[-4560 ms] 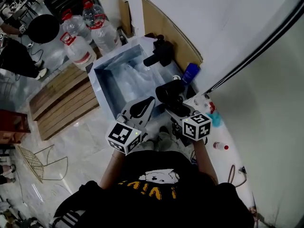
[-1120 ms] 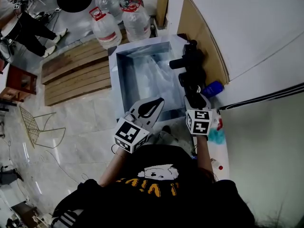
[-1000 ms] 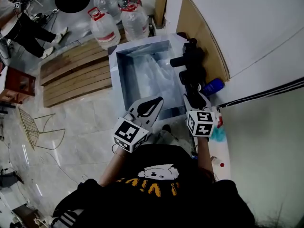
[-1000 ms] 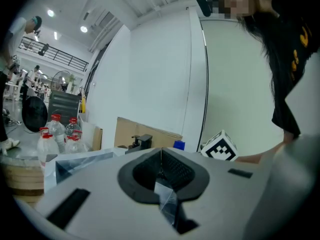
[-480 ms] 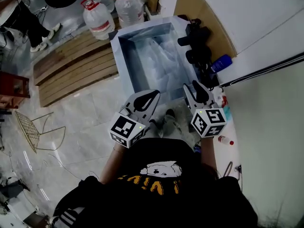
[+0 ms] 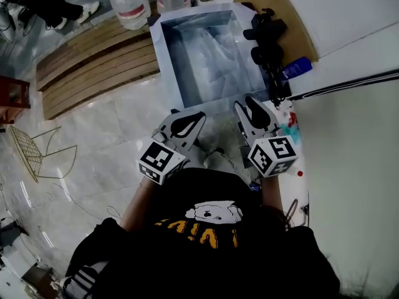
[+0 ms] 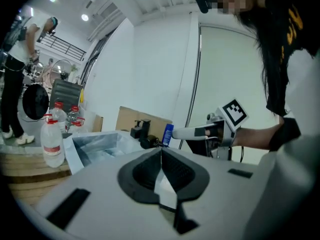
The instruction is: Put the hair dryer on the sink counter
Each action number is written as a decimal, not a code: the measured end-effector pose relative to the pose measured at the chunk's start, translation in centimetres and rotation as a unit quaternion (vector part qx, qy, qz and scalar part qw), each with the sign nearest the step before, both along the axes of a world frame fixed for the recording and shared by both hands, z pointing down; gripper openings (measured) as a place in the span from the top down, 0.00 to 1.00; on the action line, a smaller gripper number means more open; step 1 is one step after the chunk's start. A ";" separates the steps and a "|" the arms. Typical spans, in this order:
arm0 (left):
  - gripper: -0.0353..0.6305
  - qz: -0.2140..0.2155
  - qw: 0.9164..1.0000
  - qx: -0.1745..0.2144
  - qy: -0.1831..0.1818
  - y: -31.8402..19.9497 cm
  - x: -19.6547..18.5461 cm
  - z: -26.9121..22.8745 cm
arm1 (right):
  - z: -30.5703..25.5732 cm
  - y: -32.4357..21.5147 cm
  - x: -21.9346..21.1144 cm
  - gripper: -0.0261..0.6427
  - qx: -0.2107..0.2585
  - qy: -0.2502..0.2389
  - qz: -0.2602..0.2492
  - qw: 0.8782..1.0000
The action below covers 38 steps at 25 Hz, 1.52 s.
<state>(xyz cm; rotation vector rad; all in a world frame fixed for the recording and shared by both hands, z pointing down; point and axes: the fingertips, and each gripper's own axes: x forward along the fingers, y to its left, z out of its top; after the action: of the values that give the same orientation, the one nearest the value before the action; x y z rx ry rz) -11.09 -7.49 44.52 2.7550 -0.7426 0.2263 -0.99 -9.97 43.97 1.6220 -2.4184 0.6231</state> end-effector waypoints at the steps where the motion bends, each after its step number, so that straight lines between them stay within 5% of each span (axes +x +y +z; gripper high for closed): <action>1: 0.93 -0.006 1.000 0.003 0.001 0.0 -0.2 -0.2 | -0.1 0.1 -0.3 0.74 0.000 -0.001 -0.005 1.000; 15: 0.93 -0.086 0.996 0.031 -0.017 7.1 -0.9 -1.9 | -1.1 7.8 0.1 0.86 0.008 -0.017 -0.071 0.997; 26: 0.93 -0.160 0.987 0.025 0.018 13.8 1.1 -3.5 | -1.6 14.1 3.1 0.95 0.030 -0.020 -0.108 0.993; 38: 0.93 -0.179 0.983 0.031 0.011 17.1 2.4 -3.9 | -1.8 17.1 4.9 0.96 0.047 0.011 -0.138 0.989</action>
<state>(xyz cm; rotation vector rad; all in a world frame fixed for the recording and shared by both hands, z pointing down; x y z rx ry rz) -8.64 9.57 40.59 2.6140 -1.2367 0.0979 3.87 7.09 42.20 1.2818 -2.6248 0.4468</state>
